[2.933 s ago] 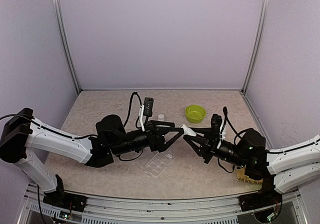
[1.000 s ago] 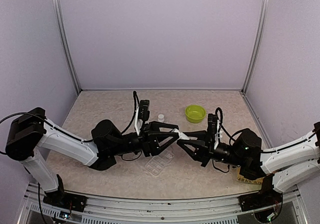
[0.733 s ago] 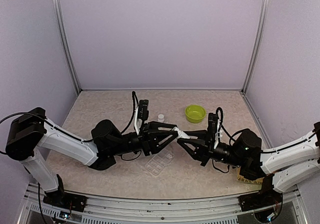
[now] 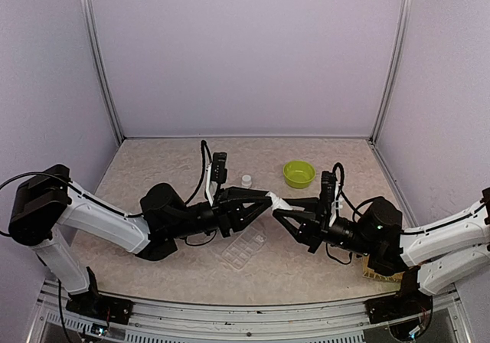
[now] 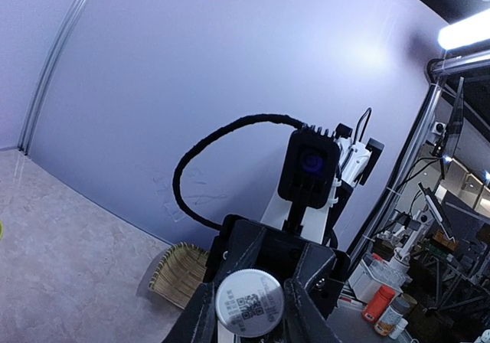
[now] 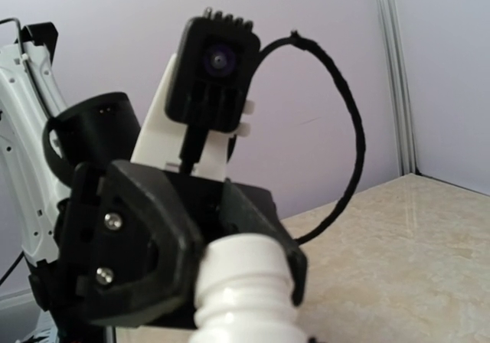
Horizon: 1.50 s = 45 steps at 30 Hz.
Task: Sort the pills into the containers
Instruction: Open the lid of the pill bottle, then place the lid of the pill bottle at the center of the board.
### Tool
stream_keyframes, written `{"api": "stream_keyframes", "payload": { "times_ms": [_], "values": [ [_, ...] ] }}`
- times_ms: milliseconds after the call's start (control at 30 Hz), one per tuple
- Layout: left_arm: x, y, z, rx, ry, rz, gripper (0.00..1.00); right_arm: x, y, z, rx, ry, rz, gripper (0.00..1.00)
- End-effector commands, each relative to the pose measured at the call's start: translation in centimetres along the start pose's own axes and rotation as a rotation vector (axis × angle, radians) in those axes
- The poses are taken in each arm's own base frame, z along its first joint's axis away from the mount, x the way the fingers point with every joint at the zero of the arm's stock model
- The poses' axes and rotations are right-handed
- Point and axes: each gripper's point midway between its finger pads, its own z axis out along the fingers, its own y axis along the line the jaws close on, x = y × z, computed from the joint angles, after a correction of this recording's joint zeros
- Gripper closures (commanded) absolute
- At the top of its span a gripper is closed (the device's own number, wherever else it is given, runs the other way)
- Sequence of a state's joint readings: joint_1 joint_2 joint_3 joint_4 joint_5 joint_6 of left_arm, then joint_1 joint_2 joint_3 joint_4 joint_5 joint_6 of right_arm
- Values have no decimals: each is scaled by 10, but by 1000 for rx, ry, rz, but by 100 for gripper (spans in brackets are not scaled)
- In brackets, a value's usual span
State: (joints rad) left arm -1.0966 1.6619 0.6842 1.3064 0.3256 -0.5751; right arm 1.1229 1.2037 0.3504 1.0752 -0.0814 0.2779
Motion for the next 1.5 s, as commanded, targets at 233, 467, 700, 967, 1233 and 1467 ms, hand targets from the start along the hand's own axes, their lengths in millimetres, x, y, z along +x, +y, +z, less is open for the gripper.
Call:
{"api": "stream_keyframes", "payload": {
  "times_ms": [233,467,700,967,1233,1467],
  "values": [
    [-2,4,0,-21,-9,-21,79,10,0,0,-6,33,-30,75],
    [-14,9,-2,-85,-38,-56,81,4,0,-16,-2,-13,-72,75],
    [-24,17,-2,-170,-63,-105,81,5,0,-15,-2,-3,-107,76],
    [-23,35,-15,-311,-38,-62,81,7,6,-13,-40,-3,-107,76],
    [-15,76,-64,-551,7,29,81,4,10,-15,-56,-9,-100,76],
    [-10,112,-113,-730,28,75,80,5,13,-13,-76,-7,-90,76]
  ]
}}
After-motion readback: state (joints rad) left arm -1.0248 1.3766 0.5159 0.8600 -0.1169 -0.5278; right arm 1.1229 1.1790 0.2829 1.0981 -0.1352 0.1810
